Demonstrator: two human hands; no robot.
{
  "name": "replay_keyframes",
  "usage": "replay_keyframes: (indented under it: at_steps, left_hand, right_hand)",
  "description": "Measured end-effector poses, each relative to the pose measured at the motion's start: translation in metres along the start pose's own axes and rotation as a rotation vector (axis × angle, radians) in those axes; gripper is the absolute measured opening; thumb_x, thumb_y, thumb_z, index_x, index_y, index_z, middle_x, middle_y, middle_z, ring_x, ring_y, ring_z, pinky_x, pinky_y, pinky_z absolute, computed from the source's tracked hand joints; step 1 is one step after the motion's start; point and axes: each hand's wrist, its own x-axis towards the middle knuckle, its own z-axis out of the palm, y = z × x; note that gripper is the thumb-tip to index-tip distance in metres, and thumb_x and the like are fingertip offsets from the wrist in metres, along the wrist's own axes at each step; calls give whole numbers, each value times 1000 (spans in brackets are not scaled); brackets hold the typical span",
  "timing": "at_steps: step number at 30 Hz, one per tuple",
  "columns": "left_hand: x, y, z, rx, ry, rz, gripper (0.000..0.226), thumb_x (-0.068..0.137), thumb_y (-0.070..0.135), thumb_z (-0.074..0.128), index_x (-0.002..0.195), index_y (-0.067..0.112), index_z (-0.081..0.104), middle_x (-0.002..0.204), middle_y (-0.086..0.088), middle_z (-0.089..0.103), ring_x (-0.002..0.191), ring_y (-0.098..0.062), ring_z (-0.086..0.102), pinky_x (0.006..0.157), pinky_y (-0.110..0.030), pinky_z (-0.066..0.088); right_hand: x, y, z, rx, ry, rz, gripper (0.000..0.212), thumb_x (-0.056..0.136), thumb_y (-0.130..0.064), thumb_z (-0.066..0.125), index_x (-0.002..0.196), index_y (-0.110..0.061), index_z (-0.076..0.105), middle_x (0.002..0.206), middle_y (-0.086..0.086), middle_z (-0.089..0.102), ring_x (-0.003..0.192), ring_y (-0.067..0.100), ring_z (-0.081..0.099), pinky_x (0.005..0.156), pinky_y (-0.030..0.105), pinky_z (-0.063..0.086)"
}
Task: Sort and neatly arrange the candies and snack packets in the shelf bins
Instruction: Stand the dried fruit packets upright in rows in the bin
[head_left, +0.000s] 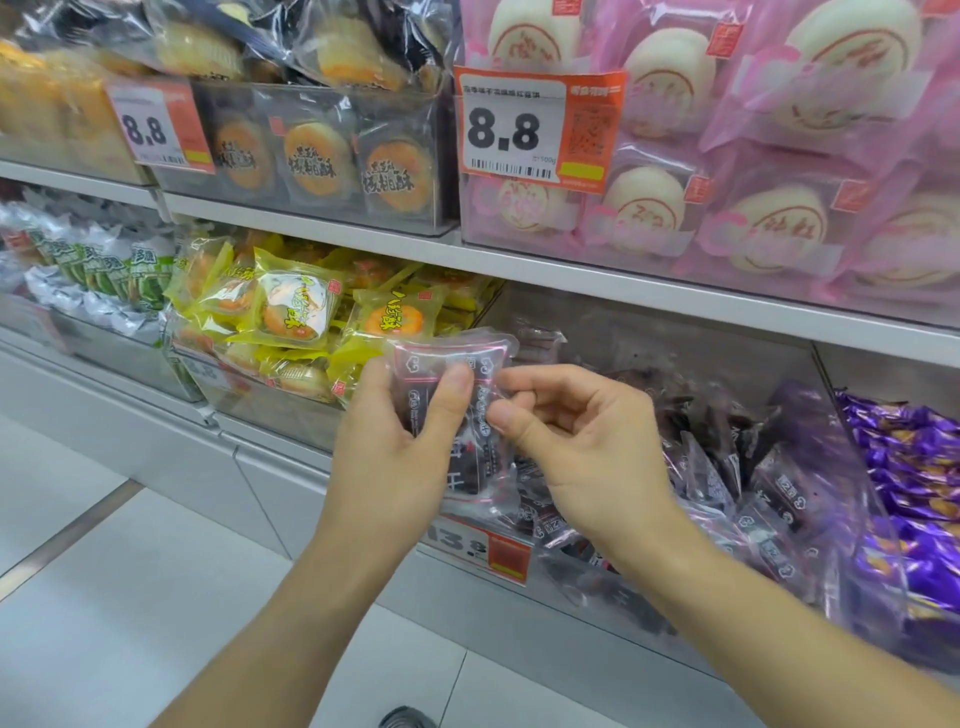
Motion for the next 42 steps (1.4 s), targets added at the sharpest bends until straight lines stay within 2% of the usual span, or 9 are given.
replay_keyframes:
  at_steps: [3,7,12,15,20,30,34,37,42]
  left_hand:
    - [3,-2,-3,131,33,-14,30,83,55,55,96,29,56,86,9,67,75,0,65,61,-15,48]
    - [13,-12,-20,169,52,-87,38,85,59,56,101,25,61,89,9,70,84,-10,69,70,-32,54]
    - [16,-15,-26,160,49,-112,46,79,68,56,103,29,64,92,9,73,87,-14,71,82,-50,57]
    - [15,-13,-23,152,26,-131,47,79,66,58,103,26,65,91,7,74,86,-15,72,79,-50,58]
    - [13,-13,-21,159,3,-147,44,80,62,58,96,22,63,80,9,70,80,-15,70,69,-37,56]
    - [10,-8,-9,145,-95,-132,48,77,68,56,101,27,63,87,3,73,82,-17,71,76,-51,58]
    - [10,-4,-1,178,-108,-132,45,76,67,57,100,29,62,87,3,73,82,-17,71,77,-51,57]
    - [11,2,4,181,-115,-133,40,79,60,60,103,29,62,89,6,74,84,-14,71,78,-49,58]
    - [14,9,15,189,-220,-127,32,86,47,63,108,24,61,98,7,73,92,-9,70,85,-43,57]
  right_hand:
    - [10,5,-5,-112,-50,-59,17,75,-5,84,87,-15,76,76,8,72,69,16,65,73,28,58]
    - [38,7,-36,-455,-188,-48,14,81,-14,80,79,-22,69,79,-4,72,74,12,66,72,24,54]
    - [56,25,-30,-1195,-824,-152,53,76,-55,76,119,-26,66,110,-5,64,103,16,59,90,33,50]
    - [54,45,-16,-1441,-1006,-70,76,80,-50,74,145,-25,45,125,4,57,114,27,53,92,37,49]
    - [56,52,-22,-1436,-977,-48,73,73,-46,79,139,-30,53,121,-1,60,112,24,56,85,34,50]
    - [65,33,-59,-1481,-1220,146,54,73,-54,77,123,-36,66,106,-14,66,101,15,61,88,31,51]
    - [76,41,-56,-1208,-908,104,55,81,-73,58,81,-21,76,61,-7,68,57,10,62,63,28,53]
    - [83,55,-49,-1117,-533,41,69,94,-62,49,53,-7,52,49,14,57,46,28,55,54,36,54]
    - [97,59,-48,-1183,-384,-23,53,88,-57,55,72,-7,64,65,6,66,59,24,62,59,34,56]
